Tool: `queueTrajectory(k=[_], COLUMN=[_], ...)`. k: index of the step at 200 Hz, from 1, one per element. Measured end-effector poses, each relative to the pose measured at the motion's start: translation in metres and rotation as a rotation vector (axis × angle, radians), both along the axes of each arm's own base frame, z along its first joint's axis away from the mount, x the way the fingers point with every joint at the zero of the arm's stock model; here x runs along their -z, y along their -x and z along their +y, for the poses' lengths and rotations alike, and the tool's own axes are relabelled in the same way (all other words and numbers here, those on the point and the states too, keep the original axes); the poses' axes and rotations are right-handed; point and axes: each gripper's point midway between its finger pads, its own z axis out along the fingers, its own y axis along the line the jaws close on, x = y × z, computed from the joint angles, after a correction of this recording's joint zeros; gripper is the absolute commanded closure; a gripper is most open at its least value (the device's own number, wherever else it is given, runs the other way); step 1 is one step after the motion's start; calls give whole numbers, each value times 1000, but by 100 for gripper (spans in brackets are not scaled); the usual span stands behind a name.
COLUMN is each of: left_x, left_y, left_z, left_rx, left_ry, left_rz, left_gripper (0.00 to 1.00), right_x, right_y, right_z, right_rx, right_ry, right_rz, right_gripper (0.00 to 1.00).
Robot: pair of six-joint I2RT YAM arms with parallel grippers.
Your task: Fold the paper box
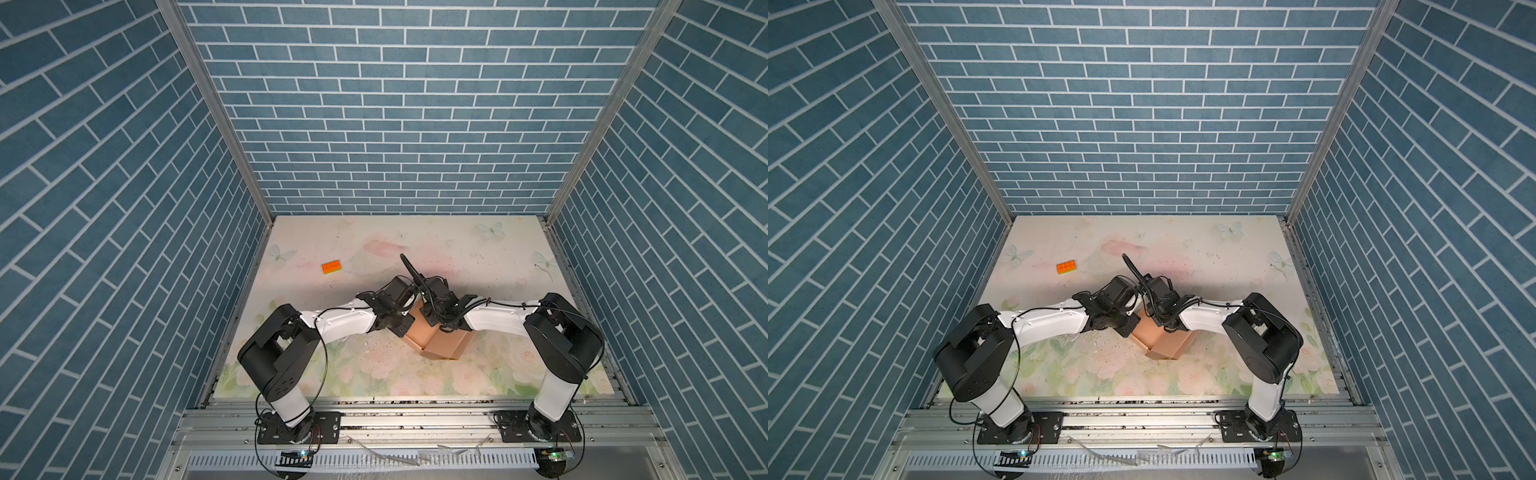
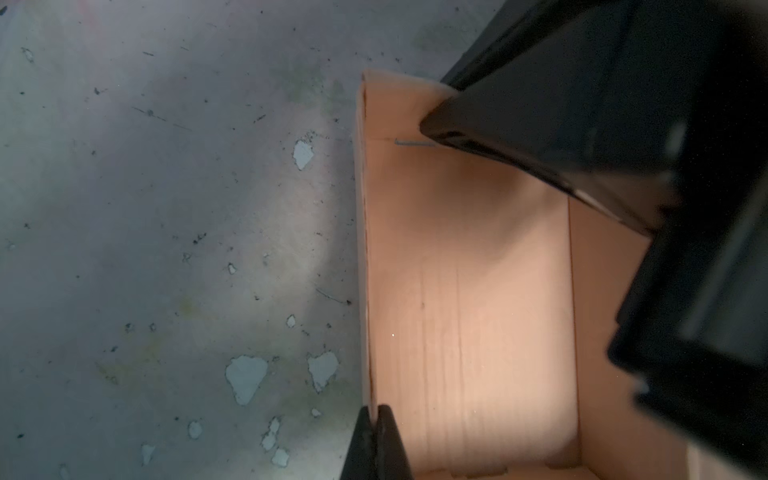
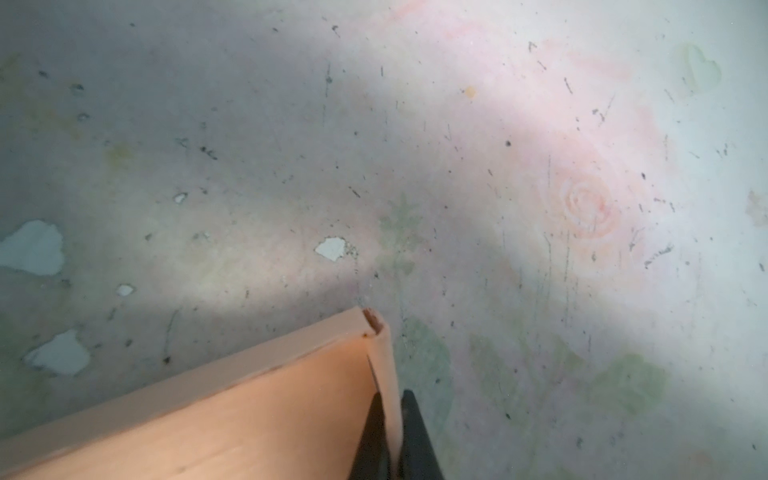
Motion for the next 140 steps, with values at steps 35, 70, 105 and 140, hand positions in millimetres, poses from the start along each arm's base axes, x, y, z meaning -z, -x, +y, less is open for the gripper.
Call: queueTrajectory(k=[35,70,105,140], left_x=[1,2,2,2], left_y=[1,3,3,3], left_z=[1,3,3,4], left_rx=[-1,-1,-5,-12], left_ry=[-8,-15,-15,-13], left_rz=[6,14,16,20], left_gripper=[96,95,95,95], right_x=[2,3,2,1], right_y=[1,1,2,2], right_z=[5,9,12,12], right_rx=[-47,-78,-100,-104], right_ry=[-25,-66,-103,-116], right_rz=[26,59,94,102], right_gripper=[100,100,100,89])
